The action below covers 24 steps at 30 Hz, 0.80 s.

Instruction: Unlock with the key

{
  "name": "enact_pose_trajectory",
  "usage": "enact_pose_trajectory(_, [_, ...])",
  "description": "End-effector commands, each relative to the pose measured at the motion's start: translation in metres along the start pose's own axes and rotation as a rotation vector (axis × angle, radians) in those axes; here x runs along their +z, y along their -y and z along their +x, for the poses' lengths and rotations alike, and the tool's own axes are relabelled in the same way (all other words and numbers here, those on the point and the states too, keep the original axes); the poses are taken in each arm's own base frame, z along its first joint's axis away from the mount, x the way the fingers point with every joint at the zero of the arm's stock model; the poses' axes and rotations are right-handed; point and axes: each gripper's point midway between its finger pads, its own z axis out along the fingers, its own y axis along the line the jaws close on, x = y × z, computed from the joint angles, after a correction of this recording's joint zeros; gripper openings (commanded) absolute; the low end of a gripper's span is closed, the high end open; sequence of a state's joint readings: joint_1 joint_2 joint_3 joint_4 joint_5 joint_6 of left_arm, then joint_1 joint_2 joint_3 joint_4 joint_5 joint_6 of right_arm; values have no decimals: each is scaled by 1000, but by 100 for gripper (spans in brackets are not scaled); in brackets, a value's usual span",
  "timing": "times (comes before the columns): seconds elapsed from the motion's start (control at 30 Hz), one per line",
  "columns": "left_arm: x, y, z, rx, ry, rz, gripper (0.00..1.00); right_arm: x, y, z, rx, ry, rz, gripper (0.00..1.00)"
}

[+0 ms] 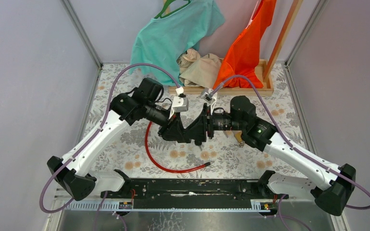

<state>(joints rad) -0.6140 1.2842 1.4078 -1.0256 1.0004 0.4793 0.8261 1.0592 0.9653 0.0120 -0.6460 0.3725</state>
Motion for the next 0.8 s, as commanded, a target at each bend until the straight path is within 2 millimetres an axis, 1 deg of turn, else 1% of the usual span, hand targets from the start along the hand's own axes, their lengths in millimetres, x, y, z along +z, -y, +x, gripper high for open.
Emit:
enact_pose_trajectory(0.0, [-4, 13, -23, 26, 65, 75, 0, 9, -4, -16, -8, 58, -50, 48])
enact_pose_trajectory(0.07, [-4, 13, -22, 18, 57, 82, 0, 12, -4, -17, 3, 72, -60, 42])
enact_pose_trajectory(0.13, [-6, 12, -23, 4, 60, 89, 0, 13, -2, -14, 18, 72, -58, 31])
enact_pose_trajectory(0.17, [-7, 12, -25, 1, 65, 94, 0, 13, -1, -13, 23, 74, -56, 24])
enact_pose_trajectory(0.23, [-9, 8, -24, -5, 61, 89, 2, 12, 0, -12, 38, 87, -47, 3])
enact_pose_trajectory(0.27, [-10, 6, -22, -5, 56, 81, 6, 11, 1, -13, 47, 94, -39, 0])
enact_pose_trajectory(0.3, [-10, 4, -20, 0, 48, 70, 11, 10, 1, -13, 53, 103, -30, 0])
enact_pose_trajectory(0.37, [-10, -2, -14, -3, 24, 49, 24, 8, 3, -16, 66, 126, -13, 0])
enact_pose_trajectory(0.47, [-10, -12, 2, 14, -30, 23, 43, 8, 9, -21, 99, 141, 31, 0])
enact_pose_trajectory(0.53, [-10, -16, 16, 2, -73, 12, 59, 9, 12, -21, 120, 136, 48, 0])
enact_pose_trajectory(0.63, [-13, -22, 42, -37, -130, 9, 66, 10, 18, -18, 130, 113, 77, 0])
enact_pose_trajectory(0.67, [-15, -23, 49, -53, -137, 13, 75, 11, 20, -16, 133, 103, 88, 0])
enact_pose_trajectory(0.7, [-16, -23, 54, -61, -141, 22, 79, 11, 22, -13, 134, 93, 97, 0])
enact_pose_trajectory(0.77, [-17, -24, 65, -76, -158, 26, 82, 12, 28, -8, 140, 73, 118, 0])
